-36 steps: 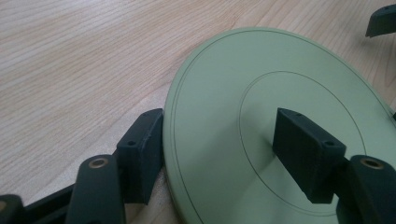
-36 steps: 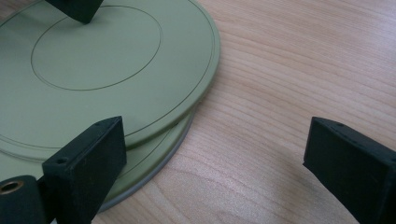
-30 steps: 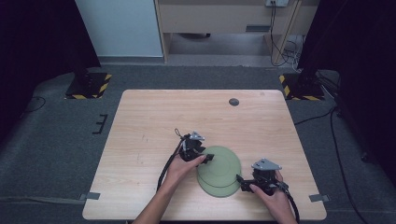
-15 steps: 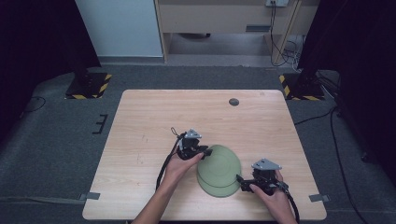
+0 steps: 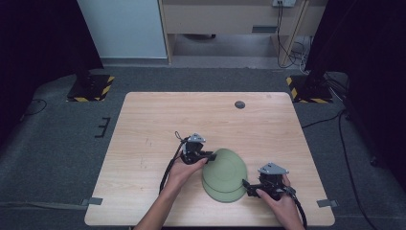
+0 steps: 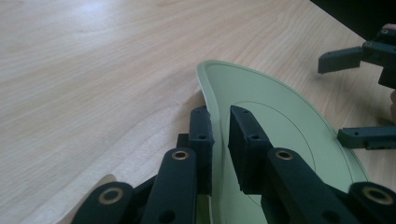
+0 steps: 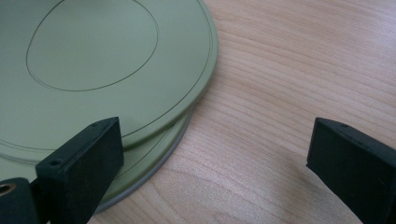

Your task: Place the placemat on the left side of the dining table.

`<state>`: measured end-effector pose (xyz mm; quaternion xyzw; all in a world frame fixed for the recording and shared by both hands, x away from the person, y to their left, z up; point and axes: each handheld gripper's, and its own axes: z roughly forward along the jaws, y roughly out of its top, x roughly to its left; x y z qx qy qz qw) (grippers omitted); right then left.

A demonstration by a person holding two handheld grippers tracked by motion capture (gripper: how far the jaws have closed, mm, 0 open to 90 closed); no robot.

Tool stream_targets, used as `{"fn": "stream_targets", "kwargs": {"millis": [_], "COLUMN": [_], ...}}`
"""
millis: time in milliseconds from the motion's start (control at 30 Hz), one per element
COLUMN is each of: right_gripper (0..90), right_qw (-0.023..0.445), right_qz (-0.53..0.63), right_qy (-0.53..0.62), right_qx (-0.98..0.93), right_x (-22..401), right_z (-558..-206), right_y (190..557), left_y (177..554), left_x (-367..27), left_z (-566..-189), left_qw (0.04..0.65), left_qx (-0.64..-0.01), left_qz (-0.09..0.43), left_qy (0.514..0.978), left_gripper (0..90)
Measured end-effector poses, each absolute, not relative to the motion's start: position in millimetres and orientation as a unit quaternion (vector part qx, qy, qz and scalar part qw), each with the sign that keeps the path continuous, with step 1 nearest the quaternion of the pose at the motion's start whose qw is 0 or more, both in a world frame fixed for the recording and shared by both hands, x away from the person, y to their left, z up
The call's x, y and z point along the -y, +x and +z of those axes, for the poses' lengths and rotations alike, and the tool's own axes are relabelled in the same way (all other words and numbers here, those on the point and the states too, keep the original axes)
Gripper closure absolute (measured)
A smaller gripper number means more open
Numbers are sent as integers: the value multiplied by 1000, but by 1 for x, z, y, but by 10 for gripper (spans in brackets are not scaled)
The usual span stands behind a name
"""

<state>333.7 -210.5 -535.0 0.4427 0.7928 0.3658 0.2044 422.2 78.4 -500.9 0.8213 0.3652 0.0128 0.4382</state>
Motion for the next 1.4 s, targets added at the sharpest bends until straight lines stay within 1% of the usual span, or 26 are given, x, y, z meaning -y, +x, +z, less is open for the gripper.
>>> {"fn": "stream_targets", "kwargs": {"millis": [400,767,1100,1400], "right_gripper": [41,50,58,58], "right_qw": [206,214,218,219], "right_qz": [366,366,370,366], "right_qy": [444,450,467,470], "right_qx": [-791,-786,-773,-773], "right_x": [210,213,220,223], "right_z": [-535,-535,-532,-534], "right_y": [333,334,336,339], "left_y": [422,419,420,420], "left_x": [-78,-76,-84,-85], "left_z": [-499,-494,-488,-486], "left_qw": [448,452,463,472], "left_qx": [-372,-367,-376,-375], "left_qz": [17,39,51,51], "left_qy": [813,812,801,796], "left_gripper": [830,834,843,847]}}
